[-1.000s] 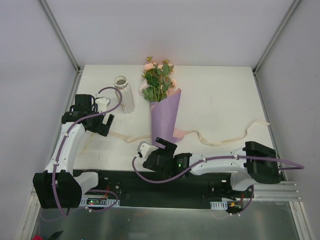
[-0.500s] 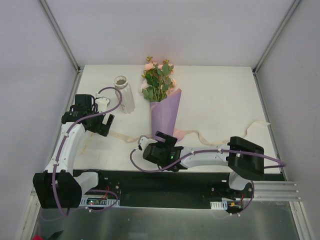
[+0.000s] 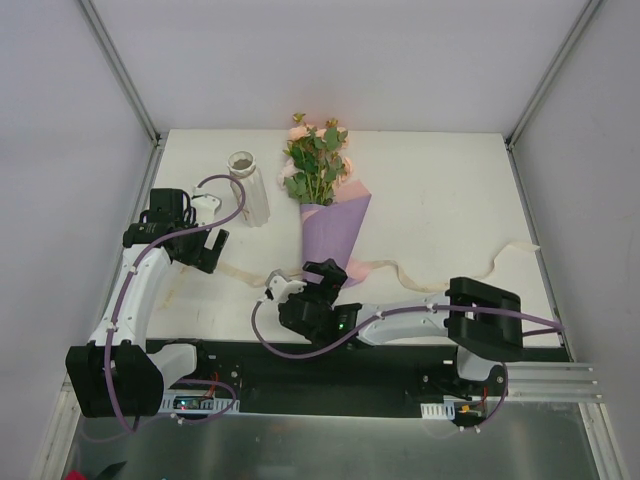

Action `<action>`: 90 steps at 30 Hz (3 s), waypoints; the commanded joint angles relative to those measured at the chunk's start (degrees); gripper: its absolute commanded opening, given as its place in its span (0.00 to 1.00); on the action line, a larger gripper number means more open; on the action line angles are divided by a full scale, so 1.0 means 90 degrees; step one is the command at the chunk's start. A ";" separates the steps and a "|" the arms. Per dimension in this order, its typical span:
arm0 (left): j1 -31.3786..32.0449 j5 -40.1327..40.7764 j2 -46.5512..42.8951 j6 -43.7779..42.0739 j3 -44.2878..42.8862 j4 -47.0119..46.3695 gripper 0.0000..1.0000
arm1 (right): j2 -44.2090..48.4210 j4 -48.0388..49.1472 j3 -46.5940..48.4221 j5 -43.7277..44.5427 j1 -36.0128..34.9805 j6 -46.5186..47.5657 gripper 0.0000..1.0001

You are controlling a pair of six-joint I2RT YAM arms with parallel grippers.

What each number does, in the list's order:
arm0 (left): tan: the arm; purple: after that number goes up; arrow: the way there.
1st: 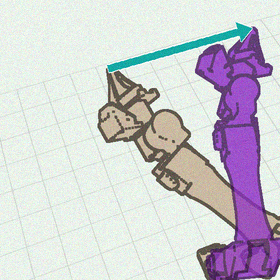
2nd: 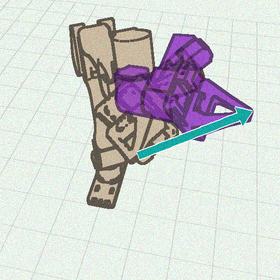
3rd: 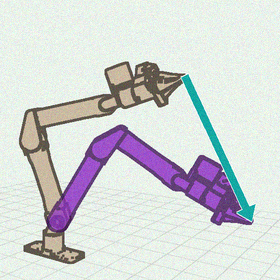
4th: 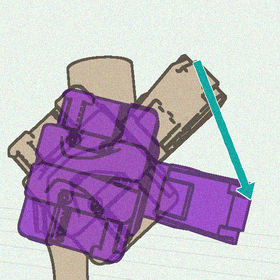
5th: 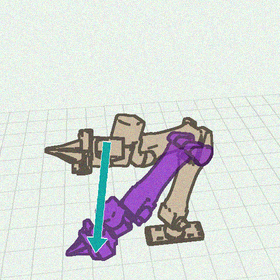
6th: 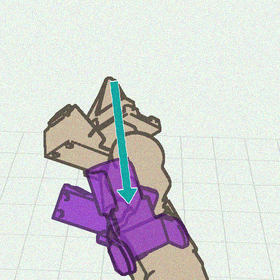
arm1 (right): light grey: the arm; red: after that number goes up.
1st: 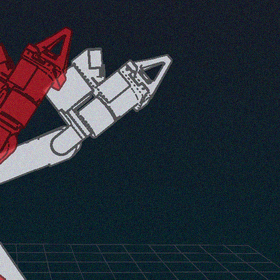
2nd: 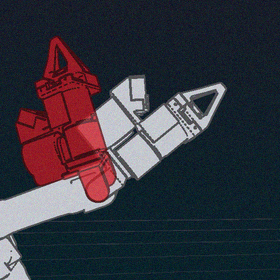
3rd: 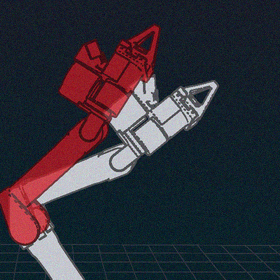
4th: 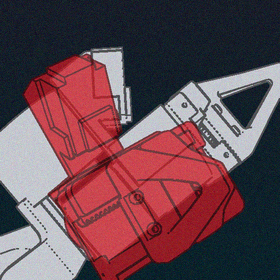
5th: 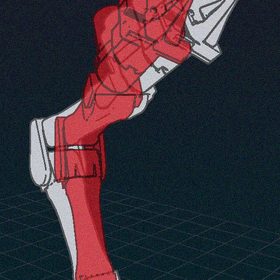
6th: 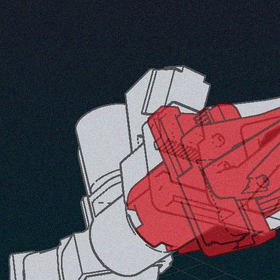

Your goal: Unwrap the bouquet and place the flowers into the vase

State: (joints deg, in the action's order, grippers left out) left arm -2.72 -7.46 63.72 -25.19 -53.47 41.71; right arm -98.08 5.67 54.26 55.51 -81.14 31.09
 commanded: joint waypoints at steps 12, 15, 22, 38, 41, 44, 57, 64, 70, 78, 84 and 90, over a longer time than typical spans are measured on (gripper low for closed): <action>-0.0039 -0.0098 -0.0215 -0.0228 -0.0260 0.0043 0.99 | 0.2382 -0.0373 -0.0794 0.2494 -0.0388 -0.1312 0.98; -0.0030 -0.0059 -0.0235 -0.0287 -0.0357 0.0092 0.99 | 0.2636 -0.2576 -0.0493 0.2885 -0.0524 -0.3467 0.96; -0.0039 -0.0020 -0.0235 -0.0355 -0.0679 0.0287 0.99 | 0.1573 -1.1187 0.1032 0.3413 -0.1012 -1.1834 0.96; -0.0049 -0.0401 -0.0098 -0.0180 -0.1334 0.0765 0.99 | 0.4519 -0.4169 0.0452 -0.1429 0.3952 -0.5738 0.97; -0.0069 -0.0576 -0.0176 -0.0209 -0.1393 0.0873 0.99 | 0.4541 -0.3211 -0.0138 -0.5037 0.5990 -0.5721 0.96; -0.0078 -0.0616 -0.0196 -0.0258 -0.1422 0.0980 0.99 | 0.4093 -0.3052 -0.0082 -0.6682 0.6563 -0.5331 0.96; -0.0098 -0.0743 -0.0283 -0.0307 -0.1558 0.1244 0.99 | 0.3234 -0.2193 -0.0951 -0.7720 0.6741 -0.5281 0.75; -0.0098 -0.0821 -0.0420 -0.0384 -0.1744 0.1488 0.99 | 0.2569 -0.1959 -0.0844 -0.7642 0.6741 -0.4891 0.69; -0.0098 -0.0889 -0.0459 -0.0355 -0.1910 0.1605 0.99 | 0.2285 -0.1568 -0.0795 -0.7837 0.6721 -0.4812 0.42; -0.0098 -0.0958 -0.0420 -0.0258 -0.2359 0.1752 0.99 | 0.2499 -0.1723 -0.0122 -0.7730 0.5999 -0.4724 0.01; -0.0098 -0.0909 -0.0449 -0.0238 -0.2418 0.1801 0.99 | 0.2246 -0.2241 0.1069 -0.7457 0.4692 -0.4490 0.01; -0.0098 -0.0636 -0.0537 -0.0258 -0.2388 0.1801 0.99 | 0.1173 -0.2827 0.2446 -0.7173 0.3285 -0.4099 0.03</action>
State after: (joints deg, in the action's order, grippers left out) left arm -3.11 -14.59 60.34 -27.73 -73.67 56.71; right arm -82.02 -15.40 69.60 -10.68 -46.61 -8.78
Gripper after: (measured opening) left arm 0.992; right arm 0.026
